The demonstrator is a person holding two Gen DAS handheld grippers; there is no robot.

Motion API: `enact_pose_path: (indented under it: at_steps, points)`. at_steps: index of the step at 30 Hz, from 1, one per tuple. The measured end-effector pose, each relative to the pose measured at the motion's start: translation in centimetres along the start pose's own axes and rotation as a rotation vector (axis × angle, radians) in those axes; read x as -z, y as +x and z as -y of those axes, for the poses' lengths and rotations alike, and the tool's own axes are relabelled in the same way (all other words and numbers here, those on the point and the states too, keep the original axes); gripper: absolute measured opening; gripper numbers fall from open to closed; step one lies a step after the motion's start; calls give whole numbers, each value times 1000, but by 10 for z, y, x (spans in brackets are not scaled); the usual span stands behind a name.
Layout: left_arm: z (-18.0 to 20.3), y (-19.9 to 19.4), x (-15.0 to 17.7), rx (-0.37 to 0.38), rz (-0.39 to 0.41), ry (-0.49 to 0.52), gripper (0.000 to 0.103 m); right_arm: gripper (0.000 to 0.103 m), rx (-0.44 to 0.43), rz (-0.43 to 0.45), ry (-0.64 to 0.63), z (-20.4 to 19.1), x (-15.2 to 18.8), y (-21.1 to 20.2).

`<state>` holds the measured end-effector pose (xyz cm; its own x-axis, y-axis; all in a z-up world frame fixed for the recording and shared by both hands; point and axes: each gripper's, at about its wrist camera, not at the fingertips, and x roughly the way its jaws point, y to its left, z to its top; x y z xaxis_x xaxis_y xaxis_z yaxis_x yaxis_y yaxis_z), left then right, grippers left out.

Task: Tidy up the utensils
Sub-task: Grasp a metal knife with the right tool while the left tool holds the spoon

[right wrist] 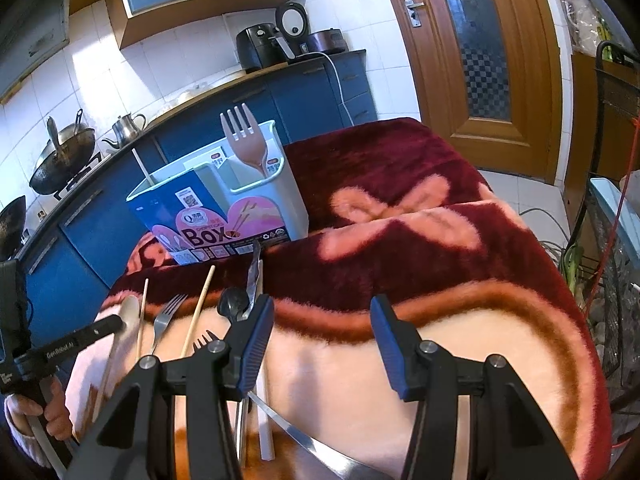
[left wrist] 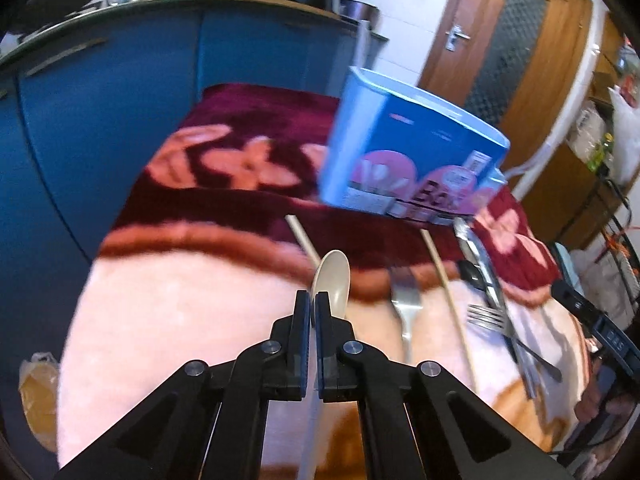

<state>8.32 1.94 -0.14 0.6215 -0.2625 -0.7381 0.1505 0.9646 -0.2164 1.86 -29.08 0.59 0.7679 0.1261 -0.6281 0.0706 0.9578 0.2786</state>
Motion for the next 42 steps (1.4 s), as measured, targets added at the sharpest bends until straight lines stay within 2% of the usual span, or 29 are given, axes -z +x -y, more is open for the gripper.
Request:
enact_pose_path:
  at_steps: [6, 8, 11, 22, 27, 31, 33, 40, 42]
  points:
    - [-14, 9, 2, -26, -51, -16, 3, 53, 0, -10, -20, -7, 1, 2]
    - [-15, 12, 2, -26, -78, -3, 8, 53, 3, -13, -28, -10, 0, 2]
    - [-15, 15, 1, 2, -115, 17, 13, 53, 7, -19, -43, -13, -1, 4]
    - [-14, 31, -15, 62, -231, 86, 16, 53, 16, -85, -123, -31, -12, 21]
    - [-15, 30, -13, 81, -220, 89, 15, 53, 13, -150, -190, -45, -24, 41]
    - [-24, 30, -13, 115, -203, 38, 6, 53, 4, -222, -213, -52, -30, 64]
    - [-27, 30, -14, 127, -198, 17, 4, 46, -3, -253, -229, -55, -32, 74]
    - [-27, 24, -14, 151, -150, -5, 2, 36, -29, -339, -214, -59, -40, 100]
    - [-28, 21, -15, 157, -131, -10, 2, 30, -25, -352, -218, -59, -44, 105]
